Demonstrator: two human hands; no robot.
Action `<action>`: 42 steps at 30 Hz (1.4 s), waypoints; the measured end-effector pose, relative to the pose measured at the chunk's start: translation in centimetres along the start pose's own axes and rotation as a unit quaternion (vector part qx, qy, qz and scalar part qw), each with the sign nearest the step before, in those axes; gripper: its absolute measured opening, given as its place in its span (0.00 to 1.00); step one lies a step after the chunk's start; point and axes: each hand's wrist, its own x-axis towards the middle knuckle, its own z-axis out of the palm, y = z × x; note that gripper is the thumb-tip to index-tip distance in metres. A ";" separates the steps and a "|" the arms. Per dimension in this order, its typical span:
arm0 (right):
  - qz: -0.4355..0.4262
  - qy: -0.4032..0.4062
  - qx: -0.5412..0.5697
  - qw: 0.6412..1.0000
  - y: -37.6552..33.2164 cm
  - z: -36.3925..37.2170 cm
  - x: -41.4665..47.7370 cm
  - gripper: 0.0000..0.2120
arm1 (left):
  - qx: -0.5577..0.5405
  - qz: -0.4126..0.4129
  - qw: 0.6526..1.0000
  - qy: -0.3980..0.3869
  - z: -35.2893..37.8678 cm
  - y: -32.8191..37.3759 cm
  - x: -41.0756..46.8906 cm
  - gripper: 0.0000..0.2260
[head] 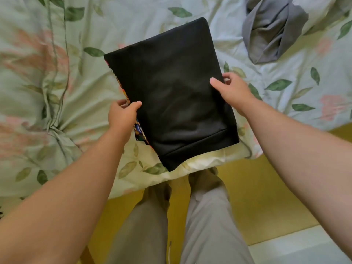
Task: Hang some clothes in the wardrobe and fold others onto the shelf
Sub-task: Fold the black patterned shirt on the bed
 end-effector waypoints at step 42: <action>0.056 -0.195 0.182 0.962 0.5 -5.2 -2.9 0.15 | -0.205 -0.078 0.956 -0.194 -2.3 -2.4 -6.8 0.07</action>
